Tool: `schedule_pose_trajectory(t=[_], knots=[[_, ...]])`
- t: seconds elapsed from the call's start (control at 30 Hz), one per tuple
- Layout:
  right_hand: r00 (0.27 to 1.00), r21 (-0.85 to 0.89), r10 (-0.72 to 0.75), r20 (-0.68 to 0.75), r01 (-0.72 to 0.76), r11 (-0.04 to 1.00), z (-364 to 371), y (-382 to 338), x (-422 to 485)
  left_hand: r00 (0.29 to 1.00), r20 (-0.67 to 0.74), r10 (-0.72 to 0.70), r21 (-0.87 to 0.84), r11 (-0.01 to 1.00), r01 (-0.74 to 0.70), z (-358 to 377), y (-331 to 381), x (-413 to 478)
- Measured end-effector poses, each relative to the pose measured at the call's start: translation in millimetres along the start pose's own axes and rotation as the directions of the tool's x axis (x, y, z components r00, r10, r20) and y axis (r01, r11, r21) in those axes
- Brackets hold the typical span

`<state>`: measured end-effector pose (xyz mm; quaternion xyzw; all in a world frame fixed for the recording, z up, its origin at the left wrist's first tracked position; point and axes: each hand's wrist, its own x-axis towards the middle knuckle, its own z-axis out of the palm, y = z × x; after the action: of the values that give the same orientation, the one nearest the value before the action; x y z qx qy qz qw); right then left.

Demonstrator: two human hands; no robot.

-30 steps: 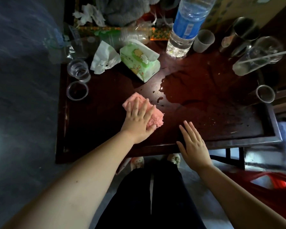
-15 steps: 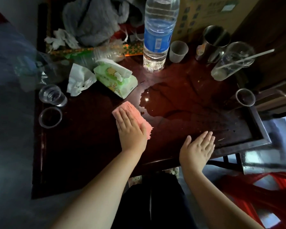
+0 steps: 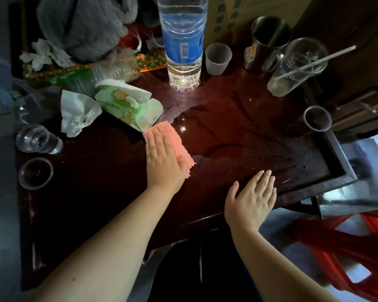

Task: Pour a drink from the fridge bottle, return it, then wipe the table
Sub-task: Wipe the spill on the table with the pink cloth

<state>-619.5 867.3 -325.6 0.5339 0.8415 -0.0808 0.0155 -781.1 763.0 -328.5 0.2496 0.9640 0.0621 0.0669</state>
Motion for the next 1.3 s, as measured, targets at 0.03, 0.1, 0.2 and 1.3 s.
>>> schedule_pose_trajectory(t=[0.03,0.1,0.2,1.3], knots=[[1.0,-0.001,0.0,-0.003,0.0,1.0,0.6,0.1,-0.3,1.0,-0.009,0.001,-0.003,1.0,-0.001,-0.6,0.1,-0.3],[1.0,0.002,0.001,-0.006,-0.001,1.0,0.3,0.1,-0.2,1.0,-0.013,0.003,-0.006,1.0,-0.004,-1.7,-0.3,-1.8],[1.0,-0.004,-0.006,0.001,0.006,1.0,-0.4,0.5,1.3,1.0,0.011,0.02,0.01,1.0,-0.02,-4.3,-1.3,-5.0],[0.913,0.218,-0.407,-0.027,0.403,0.889,-27.7,47.2,60.4,0.999,-0.03,-0.015,-0.036,0.999,0.014,-2.3,33.1,38.0]])
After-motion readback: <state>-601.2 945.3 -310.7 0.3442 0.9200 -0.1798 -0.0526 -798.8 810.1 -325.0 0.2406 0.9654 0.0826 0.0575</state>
